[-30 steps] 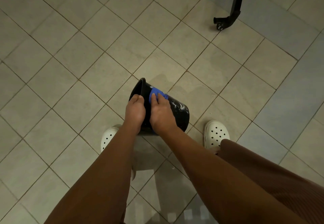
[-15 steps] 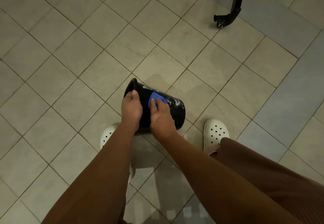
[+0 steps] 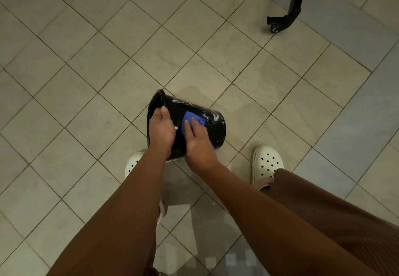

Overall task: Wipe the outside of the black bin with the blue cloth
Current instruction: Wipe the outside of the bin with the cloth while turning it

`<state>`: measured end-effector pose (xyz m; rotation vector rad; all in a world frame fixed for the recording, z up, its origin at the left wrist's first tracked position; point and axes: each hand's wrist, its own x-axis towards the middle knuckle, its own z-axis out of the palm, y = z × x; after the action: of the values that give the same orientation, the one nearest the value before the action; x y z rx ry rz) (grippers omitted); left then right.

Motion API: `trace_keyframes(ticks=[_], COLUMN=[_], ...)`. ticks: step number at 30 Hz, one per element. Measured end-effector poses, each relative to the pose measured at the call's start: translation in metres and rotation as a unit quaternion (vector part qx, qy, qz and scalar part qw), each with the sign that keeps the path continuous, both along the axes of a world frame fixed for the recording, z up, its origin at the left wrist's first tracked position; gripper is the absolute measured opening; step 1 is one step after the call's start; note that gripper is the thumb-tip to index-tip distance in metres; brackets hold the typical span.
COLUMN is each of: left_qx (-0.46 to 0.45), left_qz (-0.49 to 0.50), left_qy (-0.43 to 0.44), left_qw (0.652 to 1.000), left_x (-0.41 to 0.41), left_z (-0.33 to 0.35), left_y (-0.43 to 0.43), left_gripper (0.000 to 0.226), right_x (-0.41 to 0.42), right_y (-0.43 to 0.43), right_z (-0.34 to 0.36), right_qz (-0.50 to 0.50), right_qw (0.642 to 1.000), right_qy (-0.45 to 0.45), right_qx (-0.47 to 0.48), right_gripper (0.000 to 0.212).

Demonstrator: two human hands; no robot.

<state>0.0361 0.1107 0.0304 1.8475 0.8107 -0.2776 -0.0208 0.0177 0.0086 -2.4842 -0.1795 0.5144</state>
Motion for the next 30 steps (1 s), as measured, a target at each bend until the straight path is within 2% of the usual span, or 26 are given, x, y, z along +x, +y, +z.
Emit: trace_keyframes(ticks=[2, 6, 9, 14, 18, 22, 25, 28, 30], left_qx=[0.002, 0.026, 0.041, 0.027, 0.039, 0.042, 0.025, 0.027, 0.039], left_qz=[-0.003, -0.032, -0.047, -0.035, -0.043, -0.042, -0.030, -0.034, -0.043], left_qy=[-0.005, -0.023, -0.027, -0.024, -0.032, -0.032, -0.023, -0.028, -0.033], left_qw=[1.000, 0.999, 0.998, 0.999, 0.998, 0.998, 0.999, 0.999, 0.998], left_x=[-0.001, -0.002, -0.002, 0.000, -0.001, -0.002, -0.002, -0.002, -0.003], left_z=[0.000, 0.000, 0.001, 0.000, 0.000, -0.002, -0.003, -0.002, -0.002], left_y=[0.001, -0.001, -0.004, 0.002, 0.000, 0.000, 0.001, 0.002, -0.002], left_gripper=[0.031, 0.033, 0.034, 0.034, 0.033, 0.031, 0.034, 0.037, 0.037], right_x=[0.004, 0.014, 0.007, 0.003, 0.016, 0.014, 0.008, 0.016, 0.022], right_y=[0.003, -0.013, -0.008, 0.004, -0.008, 0.011, 0.020, 0.012, 0.003], right_z=[0.001, -0.008, -0.007, -0.001, -0.004, 0.005, 0.005, 0.005, 0.005], right_qz=[0.006, -0.002, -0.025, 0.005, 0.026, -0.008, -0.005, 0.042, 0.031], right_qw=[1.000, 0.999, 0.999, 1.000, 0.998, 0.994, 0.997, 0.994, 0.992], right_qy=[-0.009, 0.021, 0.003, -0.016, 0.012, 0.048, 0.018, 0.015, 0.057], right_qx=[0.026, -0.033, -0.032, 0.011, -0.062, -0.098, -0.078, -0.100, -0.113], right_gripper=[0.071, 0.084, 0.076, 0.071, 0.088, 0.073, 0.071, 0.080, 0.094])
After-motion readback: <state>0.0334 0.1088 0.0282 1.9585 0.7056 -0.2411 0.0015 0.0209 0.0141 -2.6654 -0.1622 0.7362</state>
